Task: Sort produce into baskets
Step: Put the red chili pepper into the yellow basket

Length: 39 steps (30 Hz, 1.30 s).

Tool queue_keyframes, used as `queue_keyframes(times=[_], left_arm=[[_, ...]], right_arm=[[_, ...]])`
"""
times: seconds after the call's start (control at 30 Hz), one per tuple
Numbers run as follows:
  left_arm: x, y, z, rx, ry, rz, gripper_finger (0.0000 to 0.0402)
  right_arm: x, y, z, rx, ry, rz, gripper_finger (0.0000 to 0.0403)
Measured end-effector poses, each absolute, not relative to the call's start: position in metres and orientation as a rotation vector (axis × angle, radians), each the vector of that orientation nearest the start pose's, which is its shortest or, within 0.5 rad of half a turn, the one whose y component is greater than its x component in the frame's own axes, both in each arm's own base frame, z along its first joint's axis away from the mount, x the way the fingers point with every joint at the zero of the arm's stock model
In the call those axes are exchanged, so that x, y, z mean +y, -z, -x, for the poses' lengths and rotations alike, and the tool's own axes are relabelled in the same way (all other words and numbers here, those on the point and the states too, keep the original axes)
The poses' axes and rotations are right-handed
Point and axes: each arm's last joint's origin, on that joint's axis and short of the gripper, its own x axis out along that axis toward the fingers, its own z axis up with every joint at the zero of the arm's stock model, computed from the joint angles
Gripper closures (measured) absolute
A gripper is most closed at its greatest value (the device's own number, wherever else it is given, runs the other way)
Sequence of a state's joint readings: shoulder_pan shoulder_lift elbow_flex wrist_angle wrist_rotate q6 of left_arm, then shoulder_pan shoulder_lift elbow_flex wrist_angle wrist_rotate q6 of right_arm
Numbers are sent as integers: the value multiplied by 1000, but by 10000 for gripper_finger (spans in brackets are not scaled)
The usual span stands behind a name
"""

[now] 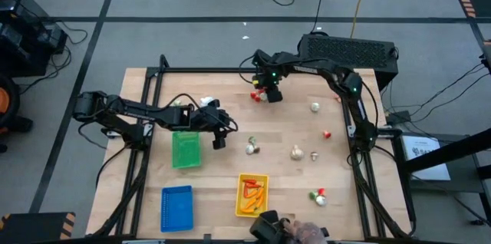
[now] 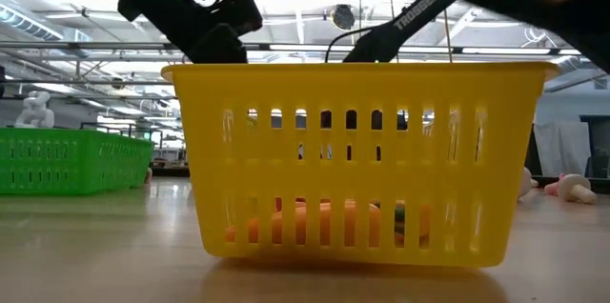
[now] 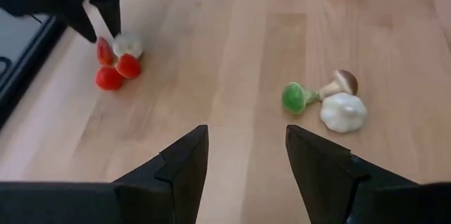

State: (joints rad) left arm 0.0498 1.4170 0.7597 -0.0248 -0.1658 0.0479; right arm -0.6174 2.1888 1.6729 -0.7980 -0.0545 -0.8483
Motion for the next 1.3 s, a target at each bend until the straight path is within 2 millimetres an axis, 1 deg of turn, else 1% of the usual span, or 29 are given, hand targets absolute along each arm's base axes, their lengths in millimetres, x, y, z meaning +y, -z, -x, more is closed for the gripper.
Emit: queue_keyframes(times=[0.1, 0.27, 0.33, 0.5, 0.6, 0.73, 0.97, 1.17, 1.3], left_arm=[[23, -202, -285, 680, -198, -94, 203], [30, -203, -285, 672, -222, -86, 203], [32, -203, -284, 672, -230, -83, 203], [38, -203, -284, 673, -246, -78, 203], [41, -203, -283, 674, -257, -72, 203], [43, -203, -283, 673, -264, -67, 203], [43, -206, -285, 637, -267, -66, 203], [44, -206, -285, 631, -271, -64, 203], [44, -206, -285, 631, -271, -65, 203]], right_arm=[[-256, -153, -363, 1334, -86, 296, 269], [-254, -148, -369, 1322, -120, 340, 269], [-252, -143, -371, 1333, -137, 344, 269], [-253, -139, -372, 1328, -142, 339, 271], [-253, -138, -372, 1326, -143, 344, 285], [-253, -138, -372, 1326, -144, 343, 319], [-254, -142, -374, 1322, -136, 348, 363], [-258, -152, -380, 1303, -108, 356, 378], [-259, -159, -381, 1308, -97, 333, 380]])
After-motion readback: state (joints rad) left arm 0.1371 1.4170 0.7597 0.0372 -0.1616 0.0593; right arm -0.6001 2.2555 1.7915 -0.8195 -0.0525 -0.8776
